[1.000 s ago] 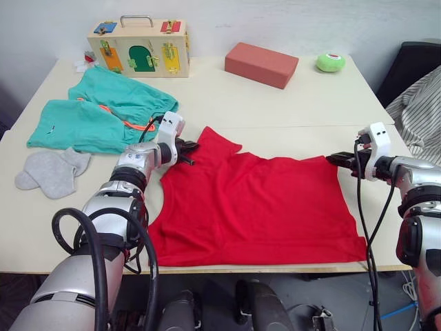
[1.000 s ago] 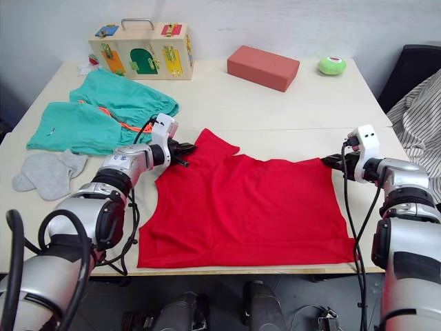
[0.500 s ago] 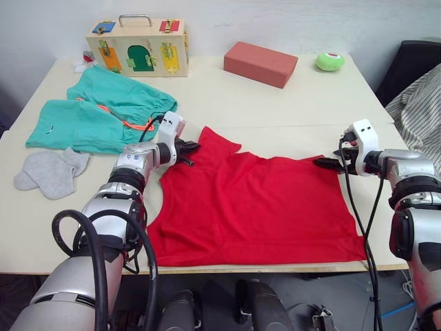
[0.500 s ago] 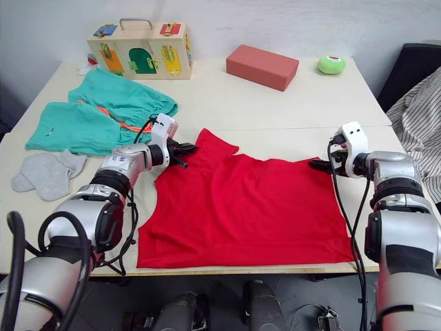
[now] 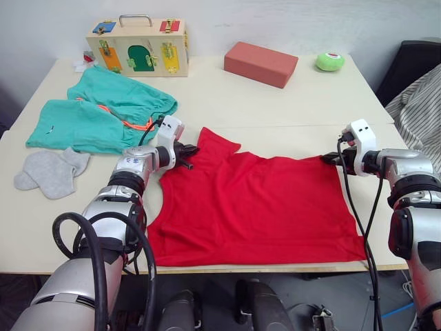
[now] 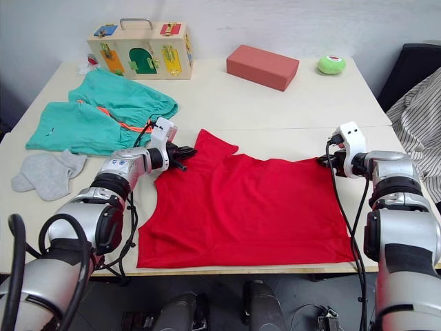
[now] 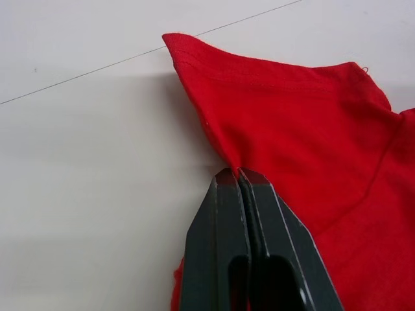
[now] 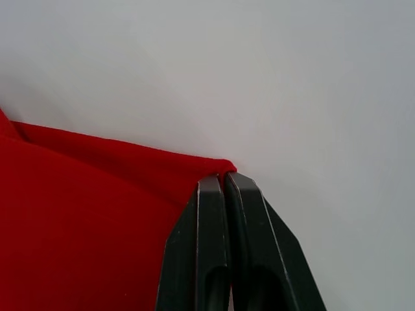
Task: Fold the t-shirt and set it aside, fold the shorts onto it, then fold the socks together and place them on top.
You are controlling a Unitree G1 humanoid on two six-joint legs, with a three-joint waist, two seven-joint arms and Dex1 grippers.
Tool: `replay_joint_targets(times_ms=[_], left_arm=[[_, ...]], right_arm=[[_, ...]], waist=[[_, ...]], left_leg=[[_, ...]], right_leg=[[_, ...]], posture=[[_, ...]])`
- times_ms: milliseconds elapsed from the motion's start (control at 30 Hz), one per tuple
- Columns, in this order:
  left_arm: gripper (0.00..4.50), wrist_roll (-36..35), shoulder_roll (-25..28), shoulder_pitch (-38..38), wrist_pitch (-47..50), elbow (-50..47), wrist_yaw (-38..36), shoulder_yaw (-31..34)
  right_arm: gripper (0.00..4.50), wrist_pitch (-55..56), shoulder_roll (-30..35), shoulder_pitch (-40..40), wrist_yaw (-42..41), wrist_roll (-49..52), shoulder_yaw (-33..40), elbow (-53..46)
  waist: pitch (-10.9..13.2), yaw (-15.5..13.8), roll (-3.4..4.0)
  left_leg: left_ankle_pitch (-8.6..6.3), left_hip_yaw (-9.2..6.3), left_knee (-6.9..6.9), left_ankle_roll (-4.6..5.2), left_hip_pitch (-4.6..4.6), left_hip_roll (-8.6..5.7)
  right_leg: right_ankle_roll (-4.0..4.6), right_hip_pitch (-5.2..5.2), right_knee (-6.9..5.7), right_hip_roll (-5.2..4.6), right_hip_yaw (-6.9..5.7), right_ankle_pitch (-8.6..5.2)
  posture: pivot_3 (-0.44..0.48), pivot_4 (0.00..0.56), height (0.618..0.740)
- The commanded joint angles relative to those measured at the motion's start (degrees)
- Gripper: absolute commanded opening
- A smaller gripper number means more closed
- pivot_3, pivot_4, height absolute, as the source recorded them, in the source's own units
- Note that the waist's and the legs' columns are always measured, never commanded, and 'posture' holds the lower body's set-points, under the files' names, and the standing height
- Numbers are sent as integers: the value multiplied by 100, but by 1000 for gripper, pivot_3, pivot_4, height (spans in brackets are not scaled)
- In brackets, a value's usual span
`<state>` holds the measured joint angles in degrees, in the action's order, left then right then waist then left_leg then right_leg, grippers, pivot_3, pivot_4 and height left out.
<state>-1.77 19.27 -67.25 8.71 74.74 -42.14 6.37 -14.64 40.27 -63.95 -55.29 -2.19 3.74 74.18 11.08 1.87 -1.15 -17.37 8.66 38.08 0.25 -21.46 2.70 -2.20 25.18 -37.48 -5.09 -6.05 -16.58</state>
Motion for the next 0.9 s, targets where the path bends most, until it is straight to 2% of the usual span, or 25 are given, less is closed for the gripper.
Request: replay_joint_targets(times_ms=[33, 333, 467, 667, 900], left_arm=[[0, -121, 137, -59, -139, -228, -134, 131], [0, -292, 307, -37, -198, -333, -394, 351], [0, -321, 390, 50, -189, -391, -477, 353], [0, -327, 466, 177, -176, -440, -538, 332], [0, -365, 560, 401, -84, -703, -811, 304]], right_arm=[[47, 199, 204, -93, -85, 188, 228, -135], [47, 457, 659, 70, -637, 571, 627, -288], [47, 457, 744, 331, -1093, 812, 797, -454], [47, 426, 801, 778, -1139, 935, 874, -617], [47, -43, 861, 1514, -1725, 1170, 865, -1256]], waist=[[0, 5, 0], [0, -2, 0], [0, 2, 0], [0, -3, 0], [0, -13, 0]], left_leg=[[0, 1, 0, 0, 0, 0], [0, 8, 0, 0, -4, -1], [0, 10, 0, 0, -3, -1], [0, 13, 0, 0, -3, 0], [0, 13, 3, 0, -3, 0]], right_leg=[[0, 2, -1, 0, 0, 0], [0, 9, 2, 1, -1, 0], [0, 9, 2, 4, -3, 0], [0, 12, 2, 6, -4, 0], [0, 12, 2, 6, -3, 0]], posture=[[0, 150, 740], [0, 150, 740], [0, 150, 740], [0, 150, 740], [0, 150, 740]])
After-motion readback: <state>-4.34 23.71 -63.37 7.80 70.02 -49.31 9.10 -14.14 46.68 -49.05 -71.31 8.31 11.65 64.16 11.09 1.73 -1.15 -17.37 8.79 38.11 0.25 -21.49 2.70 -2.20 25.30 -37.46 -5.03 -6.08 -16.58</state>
